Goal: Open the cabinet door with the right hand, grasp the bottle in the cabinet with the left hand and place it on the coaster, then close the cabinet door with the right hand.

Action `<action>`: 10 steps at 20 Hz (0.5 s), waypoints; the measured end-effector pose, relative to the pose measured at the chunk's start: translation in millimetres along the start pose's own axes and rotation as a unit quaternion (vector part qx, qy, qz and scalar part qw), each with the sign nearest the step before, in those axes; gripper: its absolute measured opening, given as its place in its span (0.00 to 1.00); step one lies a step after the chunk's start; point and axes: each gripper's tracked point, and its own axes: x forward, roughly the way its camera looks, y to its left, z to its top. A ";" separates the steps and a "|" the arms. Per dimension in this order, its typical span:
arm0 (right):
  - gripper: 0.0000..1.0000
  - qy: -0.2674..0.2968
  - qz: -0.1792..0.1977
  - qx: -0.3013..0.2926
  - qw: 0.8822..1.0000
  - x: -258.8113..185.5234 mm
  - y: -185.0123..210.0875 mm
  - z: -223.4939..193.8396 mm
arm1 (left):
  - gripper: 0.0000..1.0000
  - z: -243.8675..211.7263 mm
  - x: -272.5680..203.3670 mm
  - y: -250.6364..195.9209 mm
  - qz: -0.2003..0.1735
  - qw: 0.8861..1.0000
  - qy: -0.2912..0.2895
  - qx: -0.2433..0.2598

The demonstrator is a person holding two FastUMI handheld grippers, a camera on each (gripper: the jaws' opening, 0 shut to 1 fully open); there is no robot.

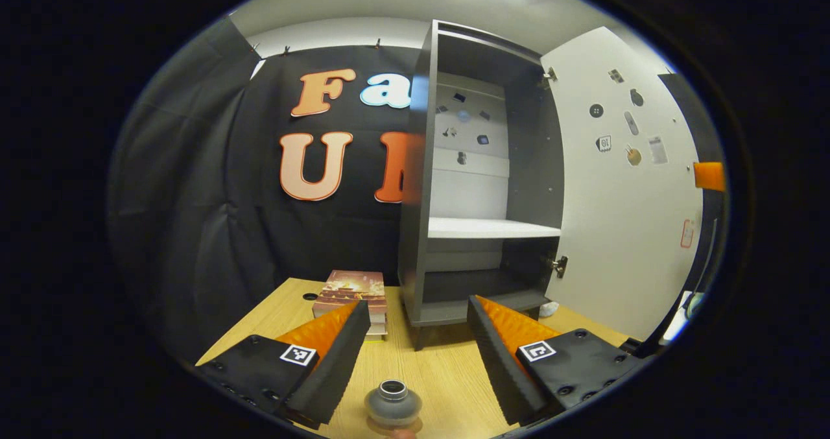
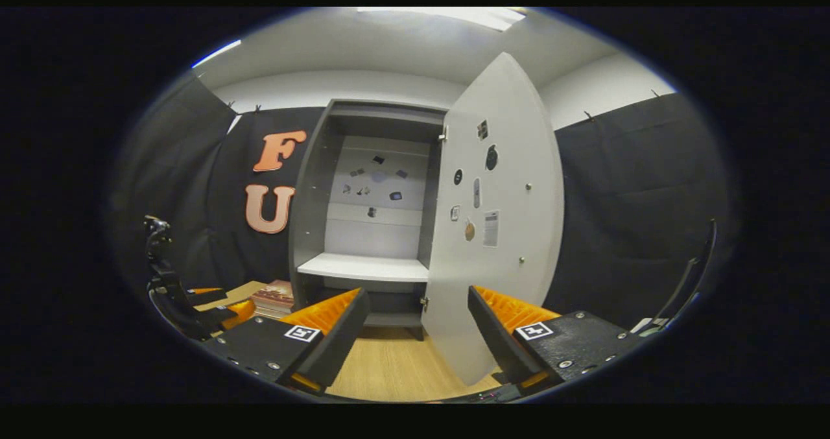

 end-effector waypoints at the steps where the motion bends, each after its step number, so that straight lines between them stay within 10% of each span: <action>1: 0.94 -0.016 0.001 0.005 1.000 -7.3 -10.6 11.3 | 0.95 11.4 -1.5 -3.7 0.006 1.000 -0.006 0.001; 10: 0.94 -0.048 -0.067 0.022 0.996 -16.5 -159.4 17.6 | 0.97 65.1 -24.9 -43.8 0.031 0.999 -0.029 0.031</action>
